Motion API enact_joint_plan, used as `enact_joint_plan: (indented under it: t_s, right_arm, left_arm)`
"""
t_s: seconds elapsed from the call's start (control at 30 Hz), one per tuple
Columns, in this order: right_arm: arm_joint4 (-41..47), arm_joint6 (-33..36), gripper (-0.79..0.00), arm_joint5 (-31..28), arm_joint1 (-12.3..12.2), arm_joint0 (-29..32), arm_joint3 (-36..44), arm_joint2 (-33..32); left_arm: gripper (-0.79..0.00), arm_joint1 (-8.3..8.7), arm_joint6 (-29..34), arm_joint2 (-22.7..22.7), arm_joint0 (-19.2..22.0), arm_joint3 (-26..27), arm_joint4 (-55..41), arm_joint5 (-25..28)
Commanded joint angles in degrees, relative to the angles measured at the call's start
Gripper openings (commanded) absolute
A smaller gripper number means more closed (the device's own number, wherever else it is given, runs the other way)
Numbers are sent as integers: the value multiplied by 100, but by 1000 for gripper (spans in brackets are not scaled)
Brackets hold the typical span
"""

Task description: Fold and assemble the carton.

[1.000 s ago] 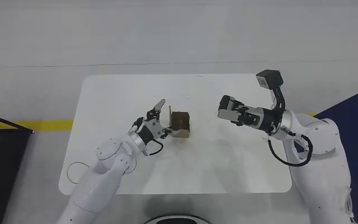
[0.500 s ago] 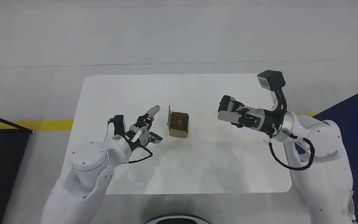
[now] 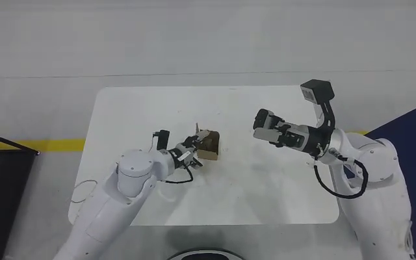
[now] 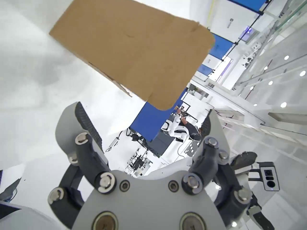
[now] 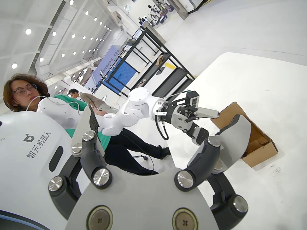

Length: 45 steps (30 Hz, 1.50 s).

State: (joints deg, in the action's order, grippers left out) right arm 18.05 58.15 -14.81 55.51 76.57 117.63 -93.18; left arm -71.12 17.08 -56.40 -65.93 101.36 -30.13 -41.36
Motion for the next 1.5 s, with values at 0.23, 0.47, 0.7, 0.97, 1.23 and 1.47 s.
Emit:
enact_joint_plan:
  t_s: [0.23,0.47,0.7,0.97,1.23,1.47]
  right_arm:
    - [71,-8,0,-62,-23,23,-75,-79]
    - [80,-3,0,-34,-39,-5,-64,-50]
    - [29,-41,0,38,-48,-135,-57,79]
    - [-37,-114,0,114,-55,-241,4,207]
    - [-135,-198,0,243,-64,-320,113,308]
    - [-234,-243,0,303,-63,-457,126,513]
  left_arm:
    - [0,-141,-704,-133,166,-840,-672,232]
    - [0,75,-1301,-1208,-718,97,-484,-295]
    - [0,206,-1304,-1866,-1320,1045,-268,-496]
    - [0,111,380,-2471,-1968,1002,-2495,2204]
    - [0,52,1390,-2639,-2930,-75,-4657,2336]
    - [0,115,977,-2852,-3003,-494,-4330,2053]
